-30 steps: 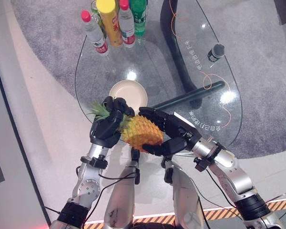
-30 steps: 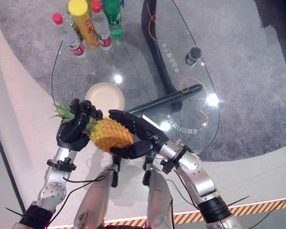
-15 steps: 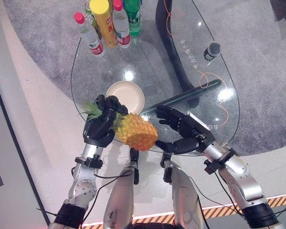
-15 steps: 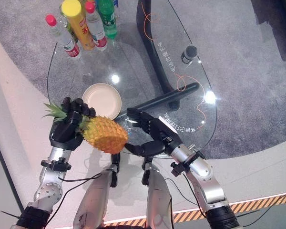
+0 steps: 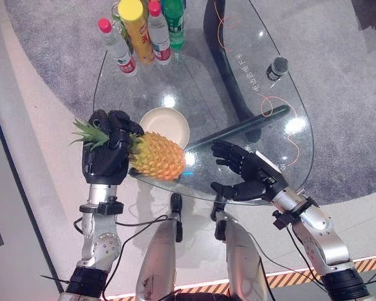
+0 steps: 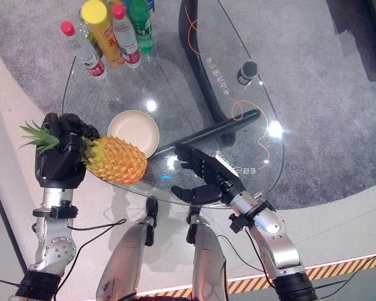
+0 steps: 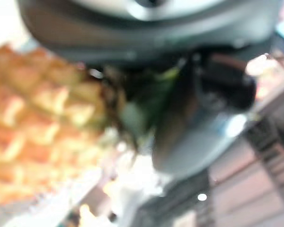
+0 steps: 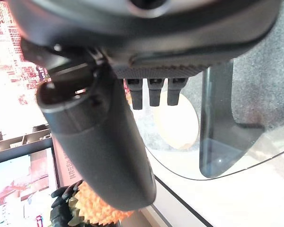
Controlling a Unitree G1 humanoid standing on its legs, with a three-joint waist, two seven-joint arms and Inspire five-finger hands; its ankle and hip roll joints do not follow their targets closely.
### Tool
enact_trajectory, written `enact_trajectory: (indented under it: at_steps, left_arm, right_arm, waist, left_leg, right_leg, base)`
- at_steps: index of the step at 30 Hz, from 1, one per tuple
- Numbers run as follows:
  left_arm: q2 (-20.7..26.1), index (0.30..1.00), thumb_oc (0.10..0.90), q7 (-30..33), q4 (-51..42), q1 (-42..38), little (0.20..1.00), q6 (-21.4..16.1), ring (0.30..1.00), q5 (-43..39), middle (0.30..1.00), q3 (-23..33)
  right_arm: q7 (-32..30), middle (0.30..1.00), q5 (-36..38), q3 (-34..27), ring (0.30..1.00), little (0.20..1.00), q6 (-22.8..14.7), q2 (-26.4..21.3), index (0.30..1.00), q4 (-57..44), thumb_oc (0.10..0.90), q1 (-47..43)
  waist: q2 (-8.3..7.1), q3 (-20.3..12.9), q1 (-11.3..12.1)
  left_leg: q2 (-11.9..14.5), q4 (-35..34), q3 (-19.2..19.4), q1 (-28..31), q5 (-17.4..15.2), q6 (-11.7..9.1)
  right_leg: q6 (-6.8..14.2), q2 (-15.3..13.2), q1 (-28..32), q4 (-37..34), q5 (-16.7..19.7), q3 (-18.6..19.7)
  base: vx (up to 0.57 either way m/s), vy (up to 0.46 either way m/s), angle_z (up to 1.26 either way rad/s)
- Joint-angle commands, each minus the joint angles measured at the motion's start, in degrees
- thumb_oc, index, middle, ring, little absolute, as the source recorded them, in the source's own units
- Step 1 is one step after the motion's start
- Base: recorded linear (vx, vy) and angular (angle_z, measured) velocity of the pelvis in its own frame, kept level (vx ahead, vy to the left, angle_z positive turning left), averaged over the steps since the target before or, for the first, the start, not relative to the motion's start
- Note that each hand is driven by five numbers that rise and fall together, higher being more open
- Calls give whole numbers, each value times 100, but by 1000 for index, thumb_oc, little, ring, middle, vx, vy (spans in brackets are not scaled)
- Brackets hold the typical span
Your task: Pick up the fruit to the plate
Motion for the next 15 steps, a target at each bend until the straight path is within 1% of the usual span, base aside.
enact_trajectory:
  at_steps: [1,2,4,7,8,9,12,15]
  left_arm:
    - [15,300,100,458,-1038,-371,200,-949,300,851,300,455]
    - [65,300,100,906,-942,-438,200,-1172,300,1289,300,488]
    - [80,300,100,1158,-908,-454,200,-1296,300,1522,300,495]
    - [137,300,100,1877,-827,-582,200,-1528,300,2189,300,495]
    - [162,300,100,2209,-792,-656,200,-1584,300,2478,300,469]
    - [169,300,100,2363,-777,-687,200,-1607,300,2626,300,449]
    - [280,300,100,3174,-519,-996,200,-1731,300,3618,300,317]
    - [357,300,100,3712,-300,-1290,200,-1788,300,4166,300,207]
  right_arm:
    - [281,900,349,63,900,900,-209,-52,900,-517,800,-168]
    - [360,900,415,144,900,900,-151,-22,900,-430,800,-162]
    - [392,900,454,208,900,900,-106,-18,900,-401,800,-144]
    - [469,900,479,359,900,900,-12,-1,900,-287,800,-167]
    - [504,900,519,439,900,900,40,-9,900,-235,800,-196]
    - [514,900,559,476,900,900,81,-16,900,-221,800,-213]
    - [570,900,651,760,900,900,246,-5,900,-64,800,-352]
    - [594,900,755,974,900,900,375,21,900,68,800,-497]
  waist:
    - [135,-149,13]
    - [140,-149,7]
    - [145,-149,7]
    - [143,-149,-5]
    - [144,-149,-9]
    - [142,-149,-12]
    - [133,-149,-59]
    - [124,-149,-122]
  left_leg:
    - [-246,179,8,26,-282,23]
    - [-237,204,13,9,-281,14]
    - [-233,236,19,22,-316,10]
    - [-224,270,31,-40,-314,4]
    - [-221,293,37,-84,-312,1]
    - [-221,303,39,-105,-310,-1]
    - [-189,378,75,-288,-286,-30]
    - [-167,420,121,-454,-269,-44]
  right_leg:
    - [265,116,58,594,-95,-80]
    - [264,112,41,612,-103,-75]
    - [267,114,47,652,-145,-69]
    - [262,113,-15,673,-147,-66]
    - [260,111,-49,683,-149,-64]
    - [258,112,-64,684,-147,-59]
    - [252,127,-245,733,-125,-23]
    - [251,159,-435,756,-92,43]
  base:
    - [0,0,0]
    - [0,0,0]
    - [18,10,0]
    - [0,0,0]
    - [0,0,0]
    - [7,28,-4]
    - [3,35,-4]
    - [-9,51,-2]
